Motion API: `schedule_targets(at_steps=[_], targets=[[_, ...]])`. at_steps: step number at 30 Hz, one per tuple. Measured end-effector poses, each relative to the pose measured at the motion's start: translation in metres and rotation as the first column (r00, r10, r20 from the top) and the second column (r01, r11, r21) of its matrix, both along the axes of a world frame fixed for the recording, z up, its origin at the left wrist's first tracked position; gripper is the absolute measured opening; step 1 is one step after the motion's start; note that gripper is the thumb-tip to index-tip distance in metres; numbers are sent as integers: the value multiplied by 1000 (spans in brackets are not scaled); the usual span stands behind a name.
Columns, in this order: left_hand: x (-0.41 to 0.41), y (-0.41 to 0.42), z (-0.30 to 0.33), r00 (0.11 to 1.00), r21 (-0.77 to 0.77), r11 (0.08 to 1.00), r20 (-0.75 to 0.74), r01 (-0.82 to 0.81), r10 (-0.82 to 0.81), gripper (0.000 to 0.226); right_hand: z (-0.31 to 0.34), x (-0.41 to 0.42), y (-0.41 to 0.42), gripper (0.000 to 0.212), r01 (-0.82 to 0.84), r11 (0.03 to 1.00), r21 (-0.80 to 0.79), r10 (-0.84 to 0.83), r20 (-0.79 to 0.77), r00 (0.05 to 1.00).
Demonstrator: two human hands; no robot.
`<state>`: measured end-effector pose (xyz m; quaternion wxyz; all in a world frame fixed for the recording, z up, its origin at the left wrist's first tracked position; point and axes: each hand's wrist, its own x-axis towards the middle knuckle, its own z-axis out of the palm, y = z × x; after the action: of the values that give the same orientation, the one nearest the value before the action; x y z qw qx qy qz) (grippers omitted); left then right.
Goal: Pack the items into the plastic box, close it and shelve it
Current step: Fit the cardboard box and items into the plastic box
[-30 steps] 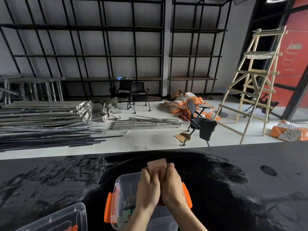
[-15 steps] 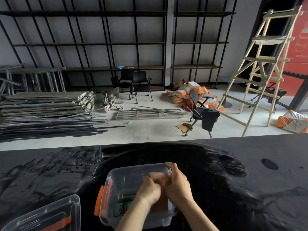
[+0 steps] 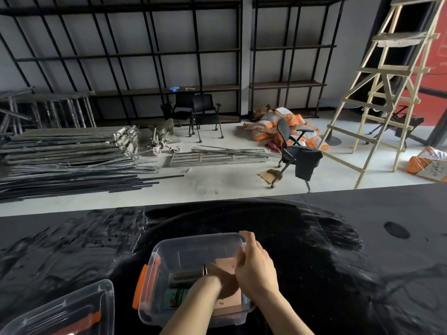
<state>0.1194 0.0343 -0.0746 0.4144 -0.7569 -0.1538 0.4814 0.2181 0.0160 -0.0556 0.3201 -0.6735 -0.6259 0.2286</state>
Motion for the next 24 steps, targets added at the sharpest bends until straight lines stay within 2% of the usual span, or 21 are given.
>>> schedule_targets(at_steps=[1,2,3,4,6,7,8,9,10,11,13,15,17,19,21,22,24], targets=[[-1,-5,4,960,-3,989,242,-145,141,31,0,0,-1,40,2,1000,2,-2,2,1000],[-1,-9,5,919,-57,979,337,-196,204,34,0,1,-1,41,2,1000,4,-2,6,1000],[3,-7,-11,929,-157,965,277,-210,247,31,-1,1,-2,42,1,1000,5,-1,11,1000],[3,4,-24,970,-185,968,142,-171,198,28,-1,0,-2,43,-2,1000,2,2,16,1000],[0,0,-28,900,-368,910,304,-189,311,33,0,0,-1,45,-6,1000,-10,6,28,1000],[0,-8,-29,687,-514,762,388,-392,615,39,-1,0,-1,45,-6,1000,-16,7,31,999],[-6,2,-26,461,-617,537,298,-575,836,45,-1,0,0,45,-7,1000,-20,8,32,999],[0,14,-15,559,-554,596,260,-581,787,46,-1,0,0,44,-9,1000,-24,10,33,999],[-2,20,-17,695,-553,674,220,-490,685,44,-1,0,0,43,-12,1000,-28,13,34,999],[0,19,-15,663,-555,643,204,-528,721,41,-1,0,0,43,-15,999,-33,16,32,999],[5,14,-5,459,-518,508,231,-689,858,38,-1,0,-1,49,-22,999,-43,23,21,1000],[7,11,5,368,-481,499,344,-721,864,34,-1,1,0,53,-19,999,-45,20,19,1000],[4,10,16,322,-457,514,435,-726,841,30,-4,1,0,49,-12,999,-37,14,29,1000],[-7,8,32,215,-469,582,626,-664,750,27,-6,2,2,48,-13,1000,-25,14,36,999],[-19,5,43,81,-568,658,723,-494,686,31,-8,2,2,44,-8,1000,-18,9,30,1000],[-23,3,45,53,-646,644,688,-410,724,39,-8,2,2,40,-1,1000,-13,1,26,1000],[-26,1,45,17,-784,513,542,-351,840,54,-8,3,2,36,6,1000,-6,-5,37,999]])
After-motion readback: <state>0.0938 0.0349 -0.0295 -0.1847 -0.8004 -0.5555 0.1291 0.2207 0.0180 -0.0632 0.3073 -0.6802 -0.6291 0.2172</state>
